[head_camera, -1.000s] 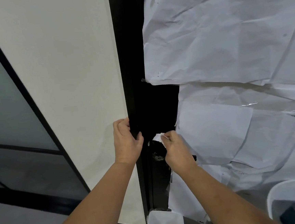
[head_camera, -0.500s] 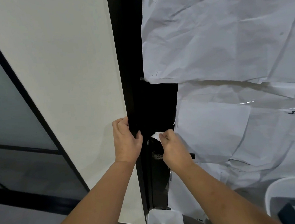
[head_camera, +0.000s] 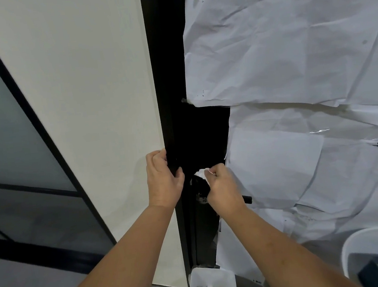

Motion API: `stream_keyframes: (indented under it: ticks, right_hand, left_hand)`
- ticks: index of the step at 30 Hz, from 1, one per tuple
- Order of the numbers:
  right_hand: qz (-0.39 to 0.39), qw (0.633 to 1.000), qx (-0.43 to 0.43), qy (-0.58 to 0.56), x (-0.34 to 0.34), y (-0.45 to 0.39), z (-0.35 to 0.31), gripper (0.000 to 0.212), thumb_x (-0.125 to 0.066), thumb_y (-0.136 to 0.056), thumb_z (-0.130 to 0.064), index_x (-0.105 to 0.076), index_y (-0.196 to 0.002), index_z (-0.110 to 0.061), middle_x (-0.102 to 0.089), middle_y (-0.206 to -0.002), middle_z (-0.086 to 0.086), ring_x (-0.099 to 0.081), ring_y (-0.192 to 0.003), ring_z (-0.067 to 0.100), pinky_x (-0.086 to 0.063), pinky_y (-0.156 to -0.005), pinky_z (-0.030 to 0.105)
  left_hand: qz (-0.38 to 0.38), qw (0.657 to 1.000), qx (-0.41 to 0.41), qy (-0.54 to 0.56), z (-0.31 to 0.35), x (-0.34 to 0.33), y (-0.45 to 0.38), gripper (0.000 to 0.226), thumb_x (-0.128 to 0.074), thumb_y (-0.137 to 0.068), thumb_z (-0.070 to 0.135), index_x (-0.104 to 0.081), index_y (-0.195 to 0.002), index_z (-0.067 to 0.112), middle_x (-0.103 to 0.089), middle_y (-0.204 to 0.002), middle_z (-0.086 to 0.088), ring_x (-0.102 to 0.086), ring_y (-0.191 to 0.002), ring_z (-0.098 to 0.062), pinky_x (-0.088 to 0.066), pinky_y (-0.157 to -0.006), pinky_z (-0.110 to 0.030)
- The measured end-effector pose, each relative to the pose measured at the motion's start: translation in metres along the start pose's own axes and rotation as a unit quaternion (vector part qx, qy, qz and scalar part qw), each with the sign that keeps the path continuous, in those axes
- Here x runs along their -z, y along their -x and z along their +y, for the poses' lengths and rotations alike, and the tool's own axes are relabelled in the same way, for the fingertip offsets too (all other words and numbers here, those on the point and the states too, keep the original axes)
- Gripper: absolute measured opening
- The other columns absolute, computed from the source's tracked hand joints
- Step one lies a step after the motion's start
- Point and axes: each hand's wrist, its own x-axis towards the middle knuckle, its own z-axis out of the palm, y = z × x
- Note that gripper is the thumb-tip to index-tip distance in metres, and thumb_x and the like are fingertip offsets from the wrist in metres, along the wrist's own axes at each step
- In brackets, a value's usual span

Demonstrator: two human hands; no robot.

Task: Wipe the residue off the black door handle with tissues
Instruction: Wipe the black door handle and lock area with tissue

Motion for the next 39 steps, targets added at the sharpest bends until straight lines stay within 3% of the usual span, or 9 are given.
stream_keyframes:
  ticks: [7,10,13,21,23,26,29,33,39]
  right_hand:
    - [-0.043,0.991,0.112,0.064,-0.004,-0.015,-0.018,0.024,-0.058,-0.087,-0.006,-0.06,-0.11,-0.007,-0.046,-0.122,0.004,-0.046,-0.099,0.016,-0.032,-0.072,0.019]
    - [-0.031,0.996,0.076,0.04,-0.004,-0.014,-0.011,0.034,-0.06,-0.082,-0.001,-0.056,-0.114,-0.011,-0.044,-0.119,0.002,-0.046,-0.097,0.015,-0.046,-0.075,0.02]
    - [-0.007,0.998,0.049,0.043,-0.004,-0.008,-0.008,0.044,-0.06,-0.078,0.005,-0.054,-0.12,-0.009,-0.042,-0.123,0.005,-0.042,-0.102,0.017,-0.042,-0.069,0.019]
    - [-0.014,0.994,0.096,0.045,-0.006,-0.02,-0.011,0.027,-0.057,-0.086,-0.004,-0.056,-0.113,-0.009,-0.045,-0.118,0.003,-0.046,-0.093,0.014,-0.042,-0.065,0.017]
    - [-0.007,0.999,0.051,0.0,-0.005,-0.015,-0.004,0.033,-0.053,-0.085,-0.001,-0.052,-0.116,-0.013,-0.044,-0.119,0.002,-0.045,-0.09,0.012,-0.037,-0.061,0.013]
    - [0.016,0.998,-0.034,-0.059,-0.006,-0.008,0.009,0.04,-0.053,-0.084,0.002,-0.055,-0.121,-0.013,-0.045,-0.115,0.003,-0.048,-0.096,0.016,-0.042,-0.074,0.017]
    - [0.016,0.997,-0.056,-0.056,-0.006,-0.004,0.019,0.043,-0.055,-0.083,0.008,-0.056,-0.124,-0.005,-0.047,-0.107,0.002,-0.049,-0.089,0.012,-0.037,-0.066,0.009]
    - [0.079,0.995,-0.051,-0.022,-0.003,0.009,0.028,0.041,-0.056,-0.073,0.014,-0.07,-0.106,-0.005,-0.06,-0.099,0.007,-0.057,-0.089,0.026,-0.051,-0.067,0.033]
    - [0.191,0.98,0.036,-0.045,-0.004,0.036,0.03,0.028,-0.055,-0.074,0.007,-0.071,-0.093,-0.006,-0.061,-0.089,0.005,-0.059,-0.073,0.021,-0.051,-0.056,0.028]
  left_hand:
    - [0.0,1.0,0.0,-0.001,0.0,0.0,0.0,0.055,-0.077,-0.075,0.013,-0.047,-0.12,0.018,-0.039,-0.115,0.005,-0.05,-0.096,-0.012,-0.055,-0.081,-0.029]
    - [-0.004,1.0,0.001,-0.003,-0.001,0.001,-0.001,0.054,-0.077,-0.075,0.014,-0.047,-0.12,0.019,-0.039,-0.114,0.006,-0.05,-0.095,-0.011,-0.055,-0.081,-0.027]
    - [-0.005,1.0,-0.009,-0.004,-0.002,0.001,-0.001,0.055,-0.077,-0.076,0.014,-0.047,-0.122,0.018,-0.039,-0.115,0.005,-0.049,-0.097,-0.01,-0.054,-0.082,-0.026]
    - [-0.01,1.0,-0.005,-0.011,-0.001,0.003,-0.001,0.055,-0.077,-0.077,0.016,-0.045,-0.122,0.02,-0.039,-0.115,0.006,-0.05,-0.096,-0.011,-0.055,-0.082,-0.025]
    - [-0.012,1.0,-0.01,-0.007,0.0,0.003,-0.001,0.055,-0.077,-0.077,0.015,-0.045,-0.122,0.022,-0.037,-0.113,0.009,-0.05,-0.096,-0.011,-0.055,-0.082,-0.024]
    - [-0.012,1.0,-0.005,-0.003,0.0,0.003,-0.001,0.055,-0.077,-0.078,0.016,-0.045,-0.121,0.023,-0.036,-0.113,0.01,-0.051,-0.096,-0.01,-0.055,-0.083,-0.025]
    - [-0.01,1.0,-0.012,0.007,-0.001,0.002,0.0,0.056,-0.076,-0.078,0.015,-0.045,-0.124,0.02,-0.036,-0.115,0.008,-0.052,-0.097,-0.012,-0.056,-0.082,-0.028]
    - [-0.002,1.0,-0.013,0.003,-0.002,-0.001,0.001,0.055,-0.076,-0.077,0.014,-0.047,-0.123,0.019,-0.038,-0.116,0.005,-0.051,-0.096,-0.012,-0.055,-0.082,-0.029]
    - [0.011,1.0,-0.012,0.001,-0.006,-0.005,0.001,0.055,-0.075,-0.077,0.015,-0.047,-0.125,0.017,-0.039,-0.116,0.004,-0.052,-0.095,-0.013,-0.056,-0.08,-0.03]
